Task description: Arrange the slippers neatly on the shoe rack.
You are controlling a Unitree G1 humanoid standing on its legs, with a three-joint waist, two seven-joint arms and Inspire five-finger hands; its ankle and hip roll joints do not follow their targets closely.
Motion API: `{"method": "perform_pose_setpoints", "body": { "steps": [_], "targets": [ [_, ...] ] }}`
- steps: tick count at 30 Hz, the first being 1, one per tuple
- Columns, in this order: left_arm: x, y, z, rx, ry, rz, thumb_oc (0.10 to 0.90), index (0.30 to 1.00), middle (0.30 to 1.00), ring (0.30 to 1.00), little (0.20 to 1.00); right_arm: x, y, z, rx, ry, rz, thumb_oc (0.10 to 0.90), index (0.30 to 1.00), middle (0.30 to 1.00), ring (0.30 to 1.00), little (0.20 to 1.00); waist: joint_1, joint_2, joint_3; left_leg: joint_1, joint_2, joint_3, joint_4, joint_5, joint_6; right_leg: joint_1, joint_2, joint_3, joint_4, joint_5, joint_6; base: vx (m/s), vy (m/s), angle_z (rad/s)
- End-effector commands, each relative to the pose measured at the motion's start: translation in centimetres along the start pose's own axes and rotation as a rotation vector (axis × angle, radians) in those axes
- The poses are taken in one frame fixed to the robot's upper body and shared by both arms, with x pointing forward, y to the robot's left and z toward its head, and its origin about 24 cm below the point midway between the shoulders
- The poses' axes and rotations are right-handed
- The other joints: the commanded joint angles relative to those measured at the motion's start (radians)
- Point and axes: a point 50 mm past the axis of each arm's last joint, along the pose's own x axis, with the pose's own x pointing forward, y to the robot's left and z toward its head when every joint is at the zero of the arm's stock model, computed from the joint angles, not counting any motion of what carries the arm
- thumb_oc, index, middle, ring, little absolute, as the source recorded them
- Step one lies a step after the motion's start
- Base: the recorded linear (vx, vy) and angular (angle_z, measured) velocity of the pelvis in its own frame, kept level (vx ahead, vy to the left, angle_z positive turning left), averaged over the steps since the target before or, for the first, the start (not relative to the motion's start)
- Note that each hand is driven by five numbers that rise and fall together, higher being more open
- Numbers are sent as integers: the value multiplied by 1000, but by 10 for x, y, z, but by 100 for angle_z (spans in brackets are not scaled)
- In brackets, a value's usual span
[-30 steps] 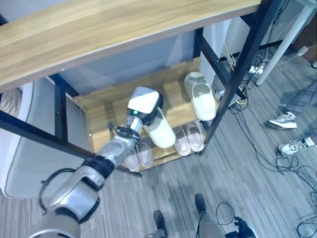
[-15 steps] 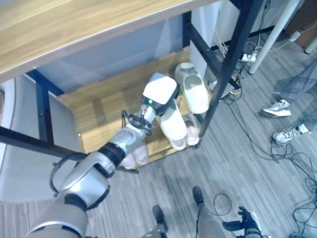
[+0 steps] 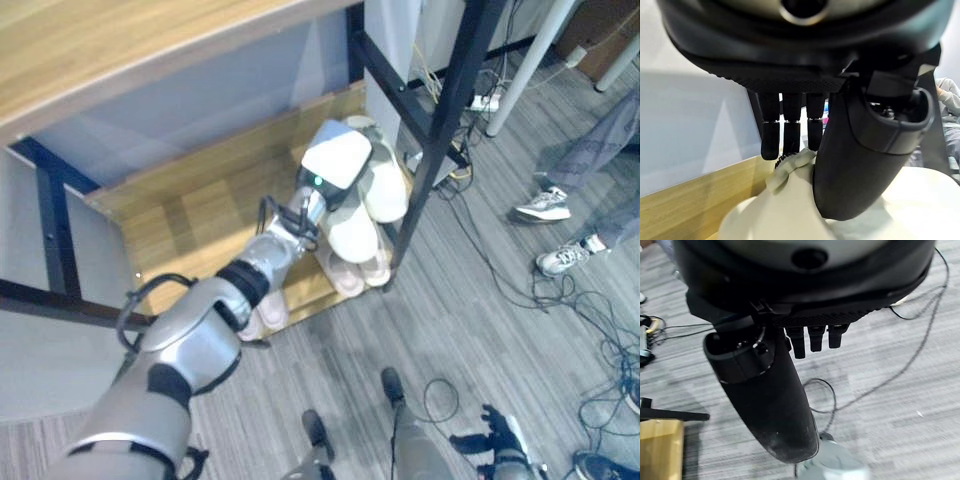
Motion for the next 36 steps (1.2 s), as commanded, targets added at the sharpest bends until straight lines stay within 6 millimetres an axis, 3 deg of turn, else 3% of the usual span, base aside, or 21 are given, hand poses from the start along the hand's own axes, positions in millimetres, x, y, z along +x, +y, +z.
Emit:
{"method": "perform_pose_setpoints", "body": {
  "steps": [1,6,12,15,16,19,23,29,36],
  "targets": [
    [39,63,-32,144,70,173,400,300,300,300,300,6,-33,0,-18,-9,-105,800,900,900,900,900,0,11,25,-9,-13,-88,-6,-89,3,52,47,-71,23,-148,50,0,0,0],
    [39,72,-43,125,100,210,400,300,300,300,300,3,-33,-8,-2,14,-109,800,900,900,900,900,4,4,26,-6,-12,-91,-6,-91,3,54,49,-75,24,-151,48,0,0,0],
    [39,73,-39,121,73,217,400,300,300,300,300,5,-32,-5,4,17,-113,800,900,900,900,900,18,3,32,-4,-16,-103,-6,-90,4,60,49,-84,25,-153,48,0,0,0],
    [40,83,-50,138,96,242,400,300,300,300,300,6,-31,-1,-7,3,-106,800,900,900,900,900,21,3,36,-4,-17,-102,-6,-90,4,62,48,-90,21,-149,49,0,0,0],
    [39,90,-62,164,115,256,400,300,300,300,300,7,-29,6,-12,-25,-103,800,900,900,900,900,24,4,43,-10,-17,-101,-6,-88,5,57,47,-91,23,-148,49,0,0,0],
    [39,91,-62,164,115,256,400,300,300,300,300,7,-29,6,-12,-25,-103,800,900,900,900,900,24,4,43,-10,-17,-101,-6,-88,5,56,47,-91,24,-148,49,0,0,0],
    [43,112,-85,269,139,245,400,300,300,300,300,11,-24,22,-33,-79,-91,800,900,900,900,900,22,7,65,-25,-15,-96,-6,-81,5,38,46,-92,29,-142,52,0,19,0],
    [49,117,-78,207,147,268,400,300,300,300,300,10,-22,20,-37,-74,-84,800,900,900,900,900,20,4,74,-29,-16,-99,-6,-77,6,32,42,-97,38,-146,50,3,1,-1],
    [60,119,-55,107,147,287,400,300,300,300,300,13,-24,28,-46,-89,-92,800,900,900,900,900,14,-1,76,-37,-17,-95,-6,-78,5,21,40,-97,41,-144,49,0,0,0]
  ]
}}
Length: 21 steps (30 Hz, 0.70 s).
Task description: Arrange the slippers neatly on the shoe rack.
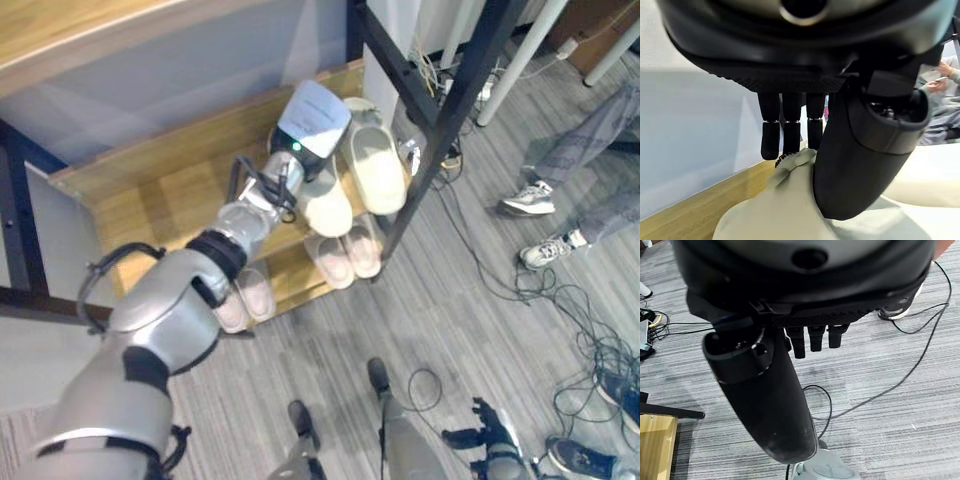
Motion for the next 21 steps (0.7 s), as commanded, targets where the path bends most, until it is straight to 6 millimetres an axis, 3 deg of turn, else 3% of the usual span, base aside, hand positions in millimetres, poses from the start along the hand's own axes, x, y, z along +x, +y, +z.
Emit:
{"method": "perform_pose_setpoints", "body": {
  "steps": [1,3,4,5,6,14,21],
  "targets": [
    [50,97,-30,-10,120,290,400,300,300,300,300,12,-35,17,-18,-57,-117,800,900,900,900,900,11,41,67,-5,-17,-100,-6,-81,6,57,40,-93,40,-150,51,0,0,0],
    [51,101,-21,-30,107,323,400,300,300,300,300,11,-29,17,-33,-62,-90,800,900,900,900,900,11,35,65,-6,-16,-97,-6,-84,7,55,40,-94,40,-151,51,0,0,0],
    [52,101,-18,-27,99,326,602,604,604,604,604,11,-29,18,-34,-64,-88,800,900,900,900,900,10,33,63,-4,-15,-96,-6,-86,7,55,40,-94,40,-151,51,0,0,0],
    [52,101,-18,-27,98,326,773,860,860,860,860,11,-29,18,-34,-64,-88,800,900,900,900,900,10,33,63,-4,-15,-95,-6,-86,7,55,40,-94,40,-151,51,20,9,-3],
    [52,99,-14,-13,85,323,800,900,900,900,900,11,-28,19,-35,-67,-85,800,900,900,900,900,9,29,59,-2,-14,-92,-6,-88,7,55,42,-95,39,-150,52,25,11,-4],
    [50,92,-23,-25,120,274,800,900,900,900,900,9,-29,13,-35,-54,-86,800,900,900,900,900,8,26,48,9,-11,-82,-6,-94,7,59,43,-92,36,-149,52,3,2,0],
    [50,101,-30,-125,162,310,800,900,900,900,900,8,-24,9,-53,-29,-67,800,900,900,900,900,21,36,54,22,-15,-85,-6,-92,6,71,42,-100,46,-159,46,0,0,0]
  ]
}}
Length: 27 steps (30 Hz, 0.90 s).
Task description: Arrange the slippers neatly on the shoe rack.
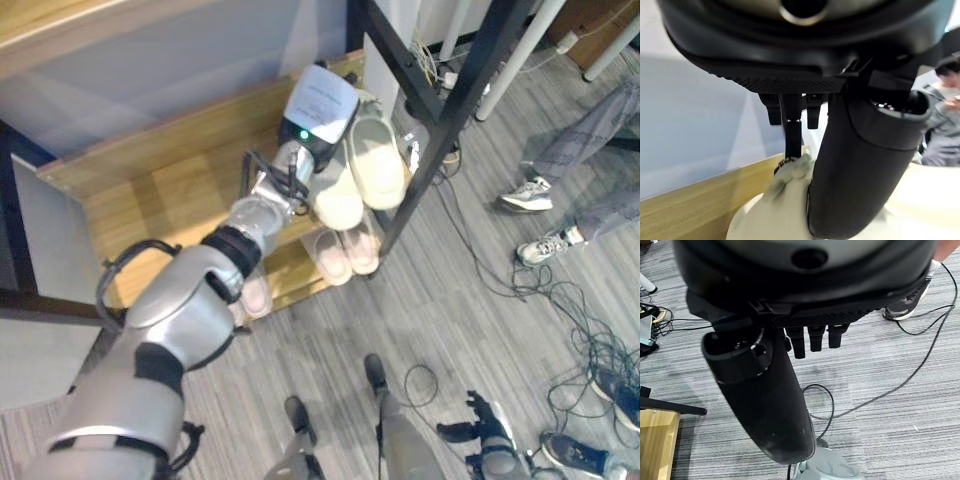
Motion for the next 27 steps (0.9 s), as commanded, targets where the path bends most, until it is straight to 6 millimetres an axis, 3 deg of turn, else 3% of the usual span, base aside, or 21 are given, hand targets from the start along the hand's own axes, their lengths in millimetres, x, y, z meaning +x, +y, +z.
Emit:
{"method": "perform_pose_setpoints", "body": {
  "steps": [1,6,11,16,27],
  "targets": [
    [46,91,-16,-26,68,276,800,900,900,900,900,9,-30,5,-47,-13,-85,800,900,900,900,900,26,45,50,26,-16,-92,-6,-91,6,79,41,-102,44,-160,48,0,0,0],
    [45,85,-10,-26,52,250,800,900,900,900,900,11,-31,10,-61,-13,-78,800,900,900,900,900,35,48,54,25,-15,-93,-6,-86,5,78,41,-103,47,-157,46,-25,-21,0],
    [37,76,-29,-67,104,224,800,900,900,900,900,12,-27,13,-72,-18,-66,800,900,900,900,900,43,60,56,25,-16,-88,-6,-83,6,73,41,-97,49,-158,46,-5,-7,0],
    [28,61,-36,-183,145,191,800,900,900,900,900,8,-23,0,-87,36,-44,800,900,900,900,900,49,75,51,32,-18,-86,-6,-82,7,79,42,-94,50,-162,41,0,0,0],
    [16,44,-46,-91,142,148,800,900,900,900,900,5,-19,-9,-110,65,-15,800,900,900,900,900,54,86,31,49,-19,-85,-6,-86,5,95,45,-93,52,-168,37,0,0,0]
  ]
}}
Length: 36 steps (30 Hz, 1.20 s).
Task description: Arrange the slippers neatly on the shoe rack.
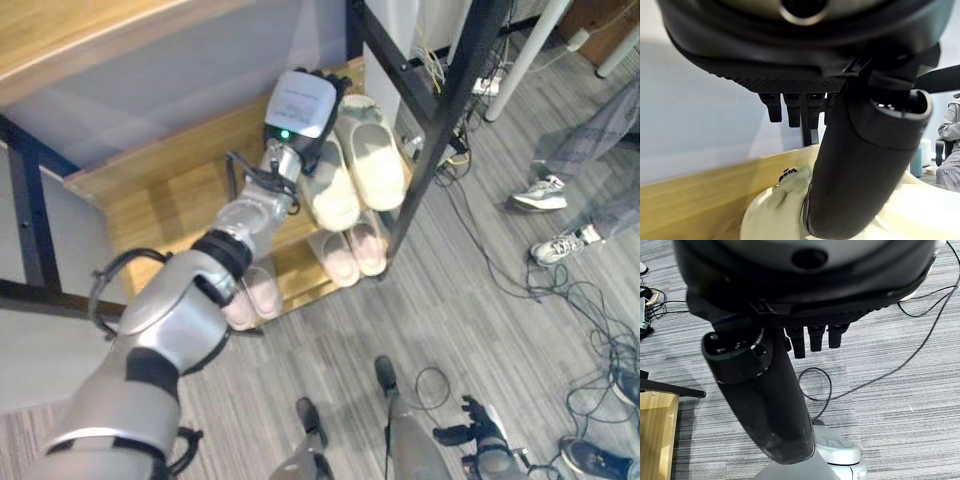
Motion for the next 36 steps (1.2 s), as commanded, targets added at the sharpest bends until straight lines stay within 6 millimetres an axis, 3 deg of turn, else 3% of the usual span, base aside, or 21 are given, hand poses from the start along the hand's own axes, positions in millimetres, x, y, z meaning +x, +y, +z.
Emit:
{"method": "perform_pose_setpoints", "body": {
  "steps": [1,7,10,15,23,28,29,32,33,36],
  "targets": [
    [22,56,-21,10,60,215,800,900,900,900,900,3,-24,-10,-87,31,-53,800,900,900,900,900,29,49,-10,-7,-19,-91,-6,-87,7,45,43,-97,53,-174,41,0,0,0],
    [19,49,-19,7,52,176,800,900,900,900,900,2,-19,-11,-89,37,-28,800,900,900,900,900,33,51,-22,6,-18,-93,-6,-87,7,59,46,-101,56,-181,39,0,0,0],
    [20,44,-10,-117,47,152,800,900,900,900,900,0,-13,-15,-83,57,-2,800,900,900,900,900,34,51,-29,15,-19,-98,-6,-87,7,69,47,-103,59,-188,36,0,0,0],
    [20,45,-8,-143,48,163,800,900,900,900,900,-1,-13,-20,-88,76,6,800,900,900,900,900,35,54,-28,16,-20,-99,-6,-86,7,71,45,-105,58,-186,37,0,0,0],
    [15,42,-15,-216,69,162,800,900,900,900,900,-6,-4,-30,-87,119,51,800,900,900,900,900,40,55,-39,42,-20,-102,-6,-88,7,98,45,-109,61,-193,37,0,0,0],
    [7,41,-28,-237,103,197,800,900,900,900,900,-8,-1,-35,-92,142,69,800,900,900,900,900,48,54,-51,65,-24,-103,-6,-92,7,126,45,-117,60,-200,39,1,-2,1],
    [1,44,-40,-182,113,235,800,900,900,900,900,-9,2,-37,-89,146,81,800,900,900,900,900,51,50,-54,74,-23,-105,-6,-95,6,136,45,-122,58,-203,40,5,-11,3],
    [-4,41,-50,-187,149,231,800,900,900,900,900,-10,4,-37,-91,150,93,800,900,900,900,900,52,48,-58,87,-24,-106,-6,-97,6,151,47,-123,57,-205,41,16,-4,0],
    [-12,35,-61,-226,198,224,800,900,900,900,900,-10,6,-37,-92,153,100,800,900,900,900,900,54,45,-65,102,-25,-107,-6,-99,5,166,48,-126,57,-208,40,49,-8,3],
    [-21,21,-65,-363,258,196,800,900,900,900,900,-9,6,-35,-91,157,99,800,900,900,900,900,59,42,-75,122,-26,-108,-6,-102,4,188,47,-130,59,-215,39,50,-9,1]
  ]
}}
